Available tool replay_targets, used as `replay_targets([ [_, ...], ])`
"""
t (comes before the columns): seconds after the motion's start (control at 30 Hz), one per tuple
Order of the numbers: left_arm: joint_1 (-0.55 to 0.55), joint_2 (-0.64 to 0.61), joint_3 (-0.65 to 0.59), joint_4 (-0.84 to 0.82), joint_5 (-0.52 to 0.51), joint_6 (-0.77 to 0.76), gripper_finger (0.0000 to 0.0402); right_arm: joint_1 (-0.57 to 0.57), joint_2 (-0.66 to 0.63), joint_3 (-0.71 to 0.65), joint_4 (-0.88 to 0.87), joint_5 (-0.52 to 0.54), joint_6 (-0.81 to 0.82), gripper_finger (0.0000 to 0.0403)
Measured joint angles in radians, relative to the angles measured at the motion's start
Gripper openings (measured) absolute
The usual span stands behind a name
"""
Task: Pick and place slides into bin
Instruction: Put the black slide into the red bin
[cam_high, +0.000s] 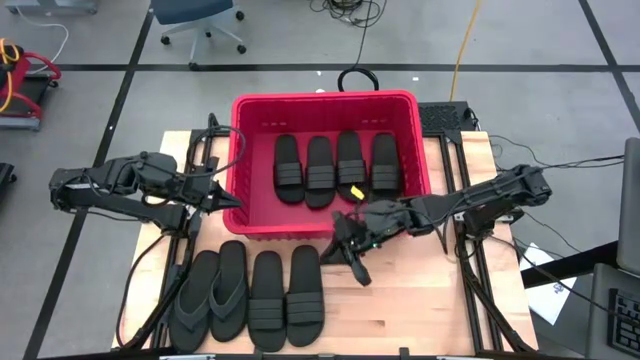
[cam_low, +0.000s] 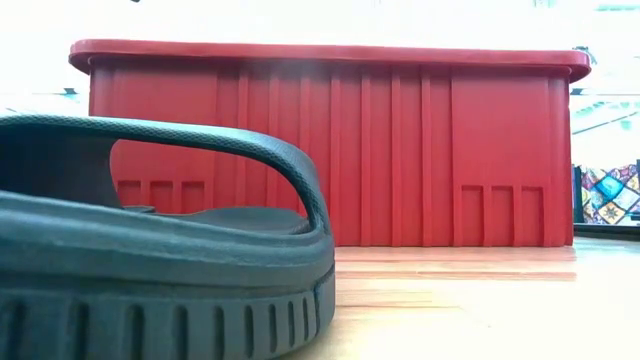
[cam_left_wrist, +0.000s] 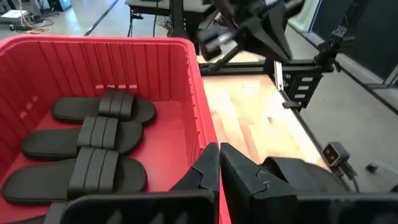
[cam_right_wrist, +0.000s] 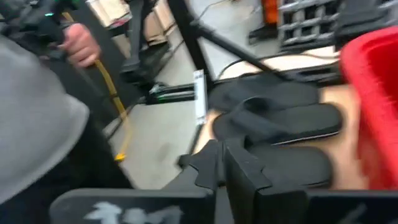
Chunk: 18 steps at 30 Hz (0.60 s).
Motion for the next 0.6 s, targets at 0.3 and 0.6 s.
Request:
replay_targets([
  [0.3,0.001,0.002,0.000,0.064,-0.076,0.090,0.0007,0.070,0.025,0.000,-0.088,0.004,0.012,0.0114],
  [0.6,0.001,0.002,0.000,0.098,-0.088,0.050,0.0008,0.137,0.135,0.000,-0.028,0.213,0.001,0.0128],
])
